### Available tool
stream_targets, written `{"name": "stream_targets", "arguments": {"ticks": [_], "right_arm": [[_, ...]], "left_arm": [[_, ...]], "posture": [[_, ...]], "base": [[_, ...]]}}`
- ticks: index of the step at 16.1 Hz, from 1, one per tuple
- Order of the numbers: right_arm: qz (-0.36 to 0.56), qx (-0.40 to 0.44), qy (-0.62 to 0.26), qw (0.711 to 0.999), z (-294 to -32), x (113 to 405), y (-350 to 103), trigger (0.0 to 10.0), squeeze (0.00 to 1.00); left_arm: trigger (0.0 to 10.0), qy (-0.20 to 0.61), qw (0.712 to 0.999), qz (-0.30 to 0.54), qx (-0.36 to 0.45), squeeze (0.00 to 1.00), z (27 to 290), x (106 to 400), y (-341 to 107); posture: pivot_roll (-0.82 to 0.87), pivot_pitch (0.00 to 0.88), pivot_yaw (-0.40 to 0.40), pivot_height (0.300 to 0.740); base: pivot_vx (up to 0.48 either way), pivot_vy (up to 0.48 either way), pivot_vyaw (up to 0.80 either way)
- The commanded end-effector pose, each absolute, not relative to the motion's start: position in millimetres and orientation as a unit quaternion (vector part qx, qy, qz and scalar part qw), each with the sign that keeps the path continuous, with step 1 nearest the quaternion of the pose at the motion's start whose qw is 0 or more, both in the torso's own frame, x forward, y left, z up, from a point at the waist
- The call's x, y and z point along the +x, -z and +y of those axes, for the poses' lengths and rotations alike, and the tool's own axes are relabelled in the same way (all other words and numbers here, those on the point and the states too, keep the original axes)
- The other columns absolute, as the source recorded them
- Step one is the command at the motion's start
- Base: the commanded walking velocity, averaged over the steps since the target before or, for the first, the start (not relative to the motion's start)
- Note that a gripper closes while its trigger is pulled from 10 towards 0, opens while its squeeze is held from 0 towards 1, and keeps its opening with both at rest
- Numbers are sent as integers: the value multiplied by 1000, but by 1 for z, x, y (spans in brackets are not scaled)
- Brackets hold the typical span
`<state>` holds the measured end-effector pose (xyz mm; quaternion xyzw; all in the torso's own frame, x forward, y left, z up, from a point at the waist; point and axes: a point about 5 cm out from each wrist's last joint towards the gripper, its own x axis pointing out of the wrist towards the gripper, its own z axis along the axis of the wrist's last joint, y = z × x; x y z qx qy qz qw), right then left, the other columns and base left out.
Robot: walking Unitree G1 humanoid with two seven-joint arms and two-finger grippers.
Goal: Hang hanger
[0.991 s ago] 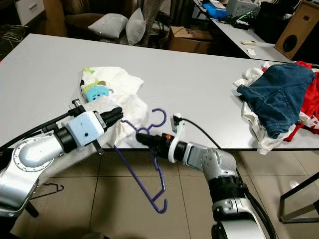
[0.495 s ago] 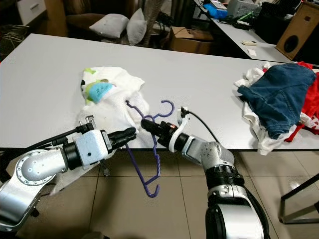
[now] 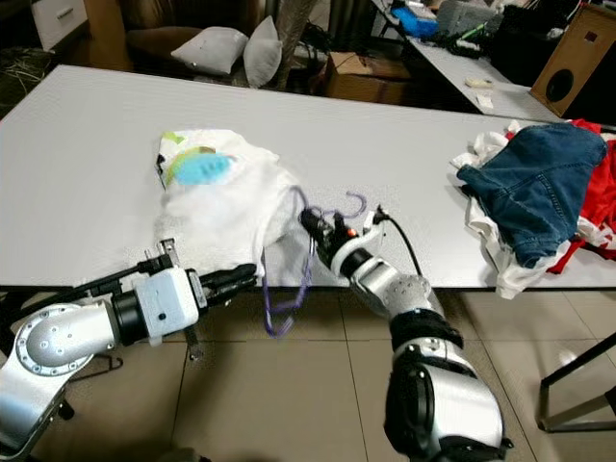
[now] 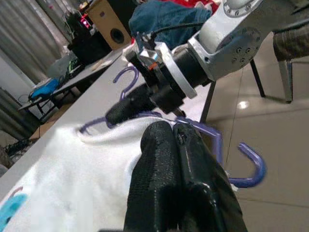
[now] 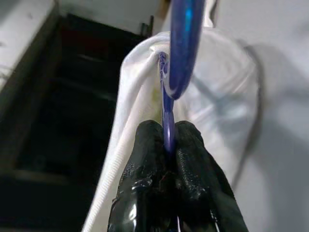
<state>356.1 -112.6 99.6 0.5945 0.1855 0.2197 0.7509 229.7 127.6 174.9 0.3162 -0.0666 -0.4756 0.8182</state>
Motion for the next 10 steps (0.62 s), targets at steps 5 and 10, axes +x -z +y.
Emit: {"name": "stream_targets", "arguments": {"ticks": [5, 10], "right_arm": [[118, 686, -155, 701, -110, 375, -119, 10000, 0], [118, 714, -139, 676, -98, 381, -128, 10000, 0]], "left_arm": [[0, 493, 816, -56, 297, 0, 122, 227, -173], [0, 490, 812, -56, 311, 0, 120, 231, -172]], "posture": [[232, 0, -148, 740], [235, 0, -154, 740]], "base": [[0, 0, 0], [0, 0, 0]]}}
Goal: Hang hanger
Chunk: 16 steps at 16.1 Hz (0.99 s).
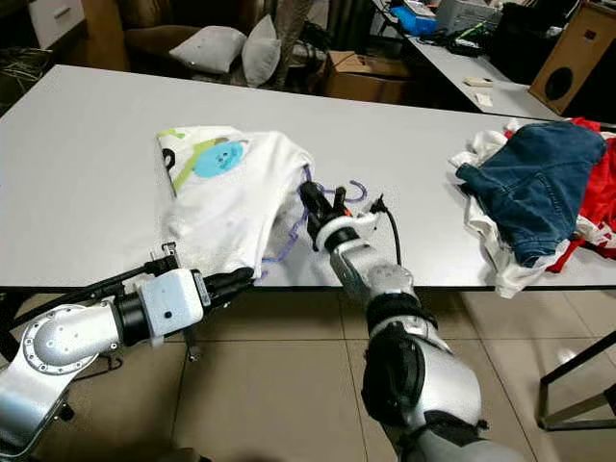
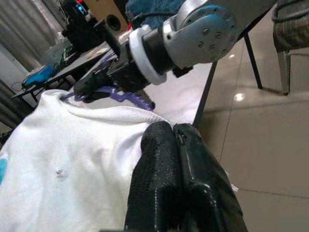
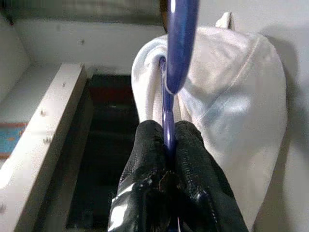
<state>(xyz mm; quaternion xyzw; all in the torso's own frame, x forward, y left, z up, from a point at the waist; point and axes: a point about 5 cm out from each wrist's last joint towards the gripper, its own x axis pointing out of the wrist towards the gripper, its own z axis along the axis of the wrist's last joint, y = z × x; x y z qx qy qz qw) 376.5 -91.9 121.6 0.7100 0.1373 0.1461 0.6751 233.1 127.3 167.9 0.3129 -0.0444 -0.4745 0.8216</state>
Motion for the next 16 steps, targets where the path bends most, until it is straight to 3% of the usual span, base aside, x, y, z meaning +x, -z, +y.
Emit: {"name": "stream_targets", "arguments": {"ticks": [1, 3, 5, 6, 9, 12, 16], "right_arm": [[117, 722, -128, 670, -98, 382, -128, 10000, 0], [107, 756, -94, 639, -96, 386, -133, 10000, 0], [108, 756, -94, 638, -91, 388, -136, 10000, 0], [122, 717, -82, 681, -85, 388, -135, 10000, 0], [147, 661, -84, 731, -73, 387, -134, 10000, 0], [194, 573, -148, 782, -52, 383, -138, 10000, 0], [196, 558, -165, 789, -66, 383, -144, 10000, 0]], "left_arm": [[0, 496, 810, -56, 308, 0, 118, 230, -172], [0, 516, 799, -53, 303, 0, 109, 226, -166], [0, 524, 796, -65, 296, 0, 100, 225, -166], [0, 522, 806, -93, 264, 0, 92, 227, -177], [0, 497, 838, -142, 176, 0, 82, 238, -203], [0, 471, 862, -171, 77, 0, 81, 252, -228], [0, 450, 879, -157, 34, 0, 93, 262, -233]], "posture": [[235, 0, -154, 740], [235, 0, -151, 740], [229, 0, -146, 740], [229, 0, -146, 740], [226, 0, -148, 740], [209, 0, -141, 740], [177, 0, -123, 740]], "base": [[0, 0, 0], [0, 0, 0], [0, 0, 0], [0, 0, 0], [0, 0, 0], [0, 0, 0], [0, 0, 0]]}}
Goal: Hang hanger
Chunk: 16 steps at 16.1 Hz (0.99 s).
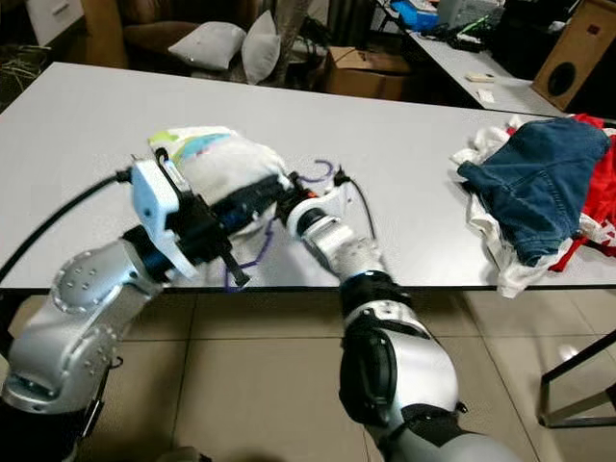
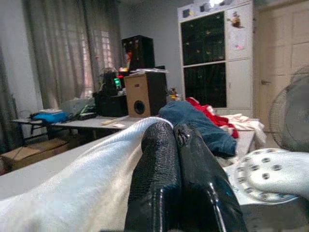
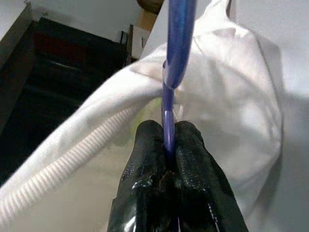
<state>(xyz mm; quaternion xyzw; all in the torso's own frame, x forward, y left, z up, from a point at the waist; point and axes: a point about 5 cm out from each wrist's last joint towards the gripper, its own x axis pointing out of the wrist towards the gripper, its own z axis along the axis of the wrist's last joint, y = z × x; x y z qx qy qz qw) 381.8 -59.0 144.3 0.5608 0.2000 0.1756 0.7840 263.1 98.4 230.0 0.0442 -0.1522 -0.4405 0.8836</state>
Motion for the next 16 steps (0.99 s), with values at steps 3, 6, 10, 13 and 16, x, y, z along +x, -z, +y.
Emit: {"name": "stream_targets", "arguments": {"ticks": [3, 6, 10, 13, 16], "right_arm": [[186, 564, -192, 781, -92, 378, -166, 10000, 0], [182, 556, -208, 784, -98, 370, -175, 10000, 0], [179, 554, -205, 787, -104, 356, -177, 10000, 0], [173, 539, -190, 802, -118, 347, -179, 10000, 0], [170, 539, -179, 806, -127, 344, -178, 10000, 0]], "left_arm": [[10000, 351, 922, -54, 156, 0, 131, 286, -201], [10000, 362, 924, -19, 124, 1000, 136, 284, -194], [10000, 328, 933, 46, 138, 1000, 155, 297, -171], [10000, 316, 944, 16, 91, 1000, 175, 300, -190], [10000, 381, 924, -21, 41, 0, 172, 287, -212]], "posture": [[140, 0, -111, 740], [119, 0, -101, 740], [85, 0, -78, 740], [75, 0, -74, 740], [70, 0, -73, 740]], "base": [[0, 0, 0], [0, 0, 0], [0, 0, 0], [0, 0, 0], [0, 0, 0]]}}
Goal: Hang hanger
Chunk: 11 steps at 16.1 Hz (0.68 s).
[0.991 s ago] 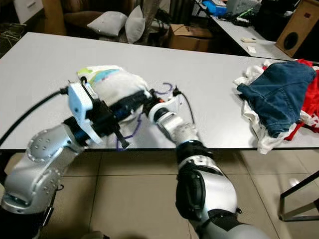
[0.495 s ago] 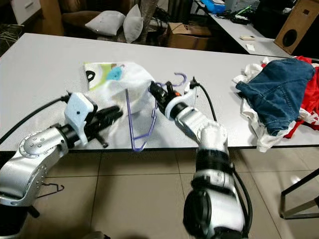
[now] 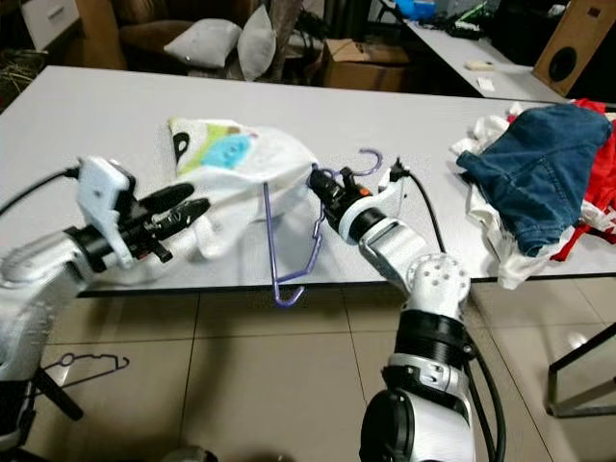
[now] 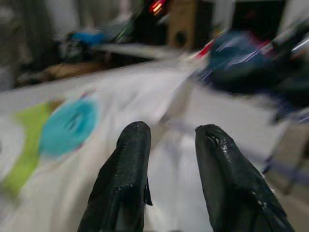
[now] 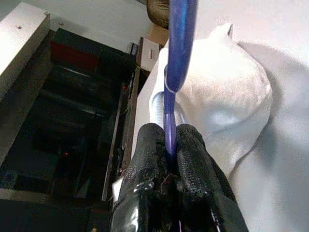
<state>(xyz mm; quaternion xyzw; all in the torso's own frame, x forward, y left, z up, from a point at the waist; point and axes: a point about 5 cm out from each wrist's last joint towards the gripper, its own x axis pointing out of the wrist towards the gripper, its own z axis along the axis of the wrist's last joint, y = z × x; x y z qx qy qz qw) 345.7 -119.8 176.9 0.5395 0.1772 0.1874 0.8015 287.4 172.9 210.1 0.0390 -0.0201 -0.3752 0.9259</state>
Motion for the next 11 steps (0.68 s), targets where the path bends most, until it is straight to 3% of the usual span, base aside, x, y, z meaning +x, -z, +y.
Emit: {"name": "stream_targets", "arguments": {"ticks": [1, 4, 6, 7, 8, 11], "right_arm": [[171, 541, -173, 805, -130, 344, -176, 10000, 0], [169, 547, -175, 801, -131, 345, -177, 10000, 0], [166, 563, -180, 789, -129, 350, -179, 10000, 0], [171, 562, -184, 788, -127, 351, -177, 10000, 0], [176, 560, -184, 789, -126, 352, -174, 10000, 0], [185, 559, -181, 788, -123, 354, -168, 10000, 0]], "left_arm": [[10000, 414, 909, -43, 23, 0, 165, 281, -223], [10000, 419, 906, -37, 35, 0, 161, 282, -223], [10000, 338, 933, 26, 124, 0, 168, 294, -201], [10000, 300, 947, 37, 111, 878, 169, 296, -197], [10000, 314, 944, 38, 90, 1000, 162, 291, -197], [10000, 350, 933, 56, 66, 1000, 144, 273, -184]], "posture": [[73, 0, -77, 740], [73, 0, -80, 740], [77, 0, -82, 740], [78, 0, -82, 740], [80, 0, -83, 740], [80, 0, -84, 740]], "base": [[0, 0, 0], [0, 0, 0], [0, 0, 0], [0, 0, 0], [0, 0, 0], [0, 0, 0]]}}
